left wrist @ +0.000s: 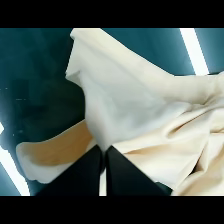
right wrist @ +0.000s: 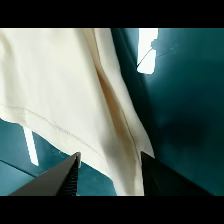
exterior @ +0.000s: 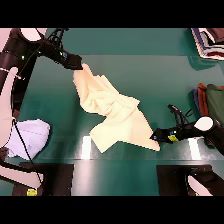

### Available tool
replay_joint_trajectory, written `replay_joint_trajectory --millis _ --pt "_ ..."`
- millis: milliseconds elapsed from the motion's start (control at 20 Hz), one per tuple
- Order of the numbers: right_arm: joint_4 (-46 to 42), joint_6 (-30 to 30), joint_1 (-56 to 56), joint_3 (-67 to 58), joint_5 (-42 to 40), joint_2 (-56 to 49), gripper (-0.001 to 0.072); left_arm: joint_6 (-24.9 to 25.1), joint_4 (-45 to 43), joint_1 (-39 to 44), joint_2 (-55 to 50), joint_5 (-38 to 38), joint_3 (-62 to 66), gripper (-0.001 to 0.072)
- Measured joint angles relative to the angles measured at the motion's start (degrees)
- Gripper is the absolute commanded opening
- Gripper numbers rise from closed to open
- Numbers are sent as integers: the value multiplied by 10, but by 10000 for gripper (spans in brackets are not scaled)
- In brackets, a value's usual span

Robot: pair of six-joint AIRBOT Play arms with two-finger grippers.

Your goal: Fold the shirts.

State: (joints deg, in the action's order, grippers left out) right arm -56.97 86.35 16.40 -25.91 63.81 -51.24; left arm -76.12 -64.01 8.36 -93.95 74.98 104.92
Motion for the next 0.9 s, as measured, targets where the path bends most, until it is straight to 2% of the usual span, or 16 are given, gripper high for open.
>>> replay_joint_trajectory --millis 50,100,250,600,750,900 --pt "0 1 2 2 -7 0 194 0 0 0 0 1 0 24" --pt "0 1 3 3 -13 0 193 0 0 0 0 3 0 24" --pt "0 1 6 5 -29 0 19 -3 0 0 0 6 0 23" --pt "-2 1 10 -11 -61 12 17 -15 -1 0 40 -1 1 23" --pt "-23 2 -17 -85 -55 55 17 -16 -2 0 99 -5 10 23" --pt "-66 2 -77 -221 -17 113 17 -16 -2 0 182 -15 37 24"
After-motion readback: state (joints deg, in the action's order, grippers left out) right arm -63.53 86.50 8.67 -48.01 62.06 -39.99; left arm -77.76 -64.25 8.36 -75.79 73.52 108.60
